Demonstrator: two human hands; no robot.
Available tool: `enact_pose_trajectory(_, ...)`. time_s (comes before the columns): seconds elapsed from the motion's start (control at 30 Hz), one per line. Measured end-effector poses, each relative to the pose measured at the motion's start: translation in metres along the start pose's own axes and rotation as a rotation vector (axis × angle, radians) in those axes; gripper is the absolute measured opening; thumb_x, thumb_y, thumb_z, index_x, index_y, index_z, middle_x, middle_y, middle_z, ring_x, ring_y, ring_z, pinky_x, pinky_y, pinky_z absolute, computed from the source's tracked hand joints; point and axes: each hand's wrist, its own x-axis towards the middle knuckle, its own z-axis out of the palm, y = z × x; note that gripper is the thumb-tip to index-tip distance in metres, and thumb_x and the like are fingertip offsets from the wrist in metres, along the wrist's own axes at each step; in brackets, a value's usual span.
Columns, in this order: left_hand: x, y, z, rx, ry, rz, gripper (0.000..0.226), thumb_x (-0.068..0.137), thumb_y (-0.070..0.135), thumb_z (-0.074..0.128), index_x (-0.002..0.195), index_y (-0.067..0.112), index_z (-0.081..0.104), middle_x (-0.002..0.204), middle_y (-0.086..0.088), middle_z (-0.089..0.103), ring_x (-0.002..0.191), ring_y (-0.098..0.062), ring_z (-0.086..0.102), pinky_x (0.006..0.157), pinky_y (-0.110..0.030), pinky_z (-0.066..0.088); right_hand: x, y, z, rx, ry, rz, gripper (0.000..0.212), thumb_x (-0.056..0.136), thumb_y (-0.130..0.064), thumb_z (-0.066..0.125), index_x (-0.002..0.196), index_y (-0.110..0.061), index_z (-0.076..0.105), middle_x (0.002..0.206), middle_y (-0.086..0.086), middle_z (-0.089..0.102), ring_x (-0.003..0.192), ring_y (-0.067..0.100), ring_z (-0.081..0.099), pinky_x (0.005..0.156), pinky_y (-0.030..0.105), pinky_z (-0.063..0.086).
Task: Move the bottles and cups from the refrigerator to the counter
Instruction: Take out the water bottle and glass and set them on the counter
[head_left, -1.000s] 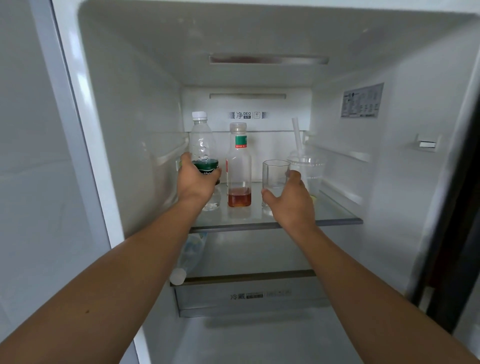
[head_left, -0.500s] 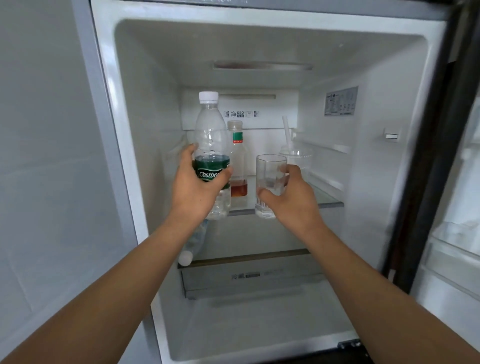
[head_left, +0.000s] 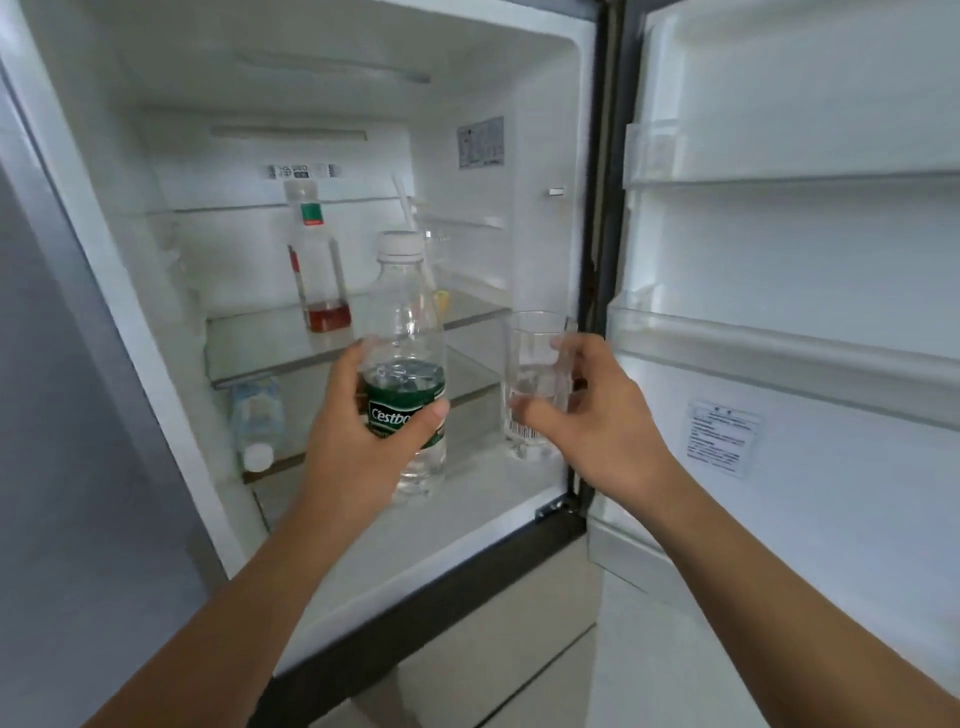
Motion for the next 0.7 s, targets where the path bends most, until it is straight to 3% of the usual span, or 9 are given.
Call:
enact_pose_trajectory(0.17, -0.05, 0.021, 0.043, -0.141, -0.23, 0.028, 0.085, 0.065, 0.047, 0.081, 0.14, 0.048, 0.04, 0.135, 0.018, 0.059, 0.117, -0.006, 0.063, 0.096, -0.042, 0.057, -0.085, 0.007, -0.058, -0.025, 0.114, 0.119, 0.053, 0.085, -0.03, 0.079, 0.127, -0.033, 0.047, 0.101, -0.022, 0.066, 0.079, -0.004, 0.069, 0.065, 0.014, 0.052)
enact_pose_trajectory(0.33, -0.097, 0.048, 0.104, -0.251, -0.459, 0.108, 0.081, 0.073, 0.039, 0.086, 0.14, 0.046, 0.042, 0.127, 0.021, 0.064, 0.113, -0.003, 0.065, 0.097, -0.037, 0.055, -0.166, 0.014, -0.123, -0.1, 0.262, 0.217, 0.052, 0.084, -0.023, 0.079, 0.126, -0.027, 0.049, 0.1, -0.035, 0.068, 0.085, 0.006, 0.069, 0.078, 0.026, 0.057)
enact_pose_trajectory(0.5, -0.148, 0.087, 0.177, -0.38, -0.643, 0.158, 0.08, 0.066, 0.046, 0.081, 0.138, 0.045, 0.044, 0.125, 0.017, 0.065, 0.115, -0.01, 0.066, 0.1, -0.043, 0.054, -0.246, 0.02, -0.189, -0.158, 0.459, 0.314, 0.057, 0.076, -0.036, 0.079, 0.124, -0.033, 0.05, 0.109, -0.022, 0.071, 0.096, 0.024, 0.07, 0.087, 0.049, 0.058)
enact_pose_trajectory(0.7, -0.228, 0.15, 0.266, -0.479, -0.858, 0.265, 0.074, 0.07, 0.039, 0.083, 0.131, 0.051, 0.043, 0.114, 0.033, 0.062, 0.107, -0.003, 0.066, 0.093, -0.026, 0.053, -0.347, 0.028, -0.279, -0.242, 0.682, 0.418, 0.053, 0.071, -0.044, 0.074, 0.117, -0.038, 0.05, 0.103, -0.027, 0.069, 0.091, 0.017, 0.072, 0.081, 0.05, 0.06)
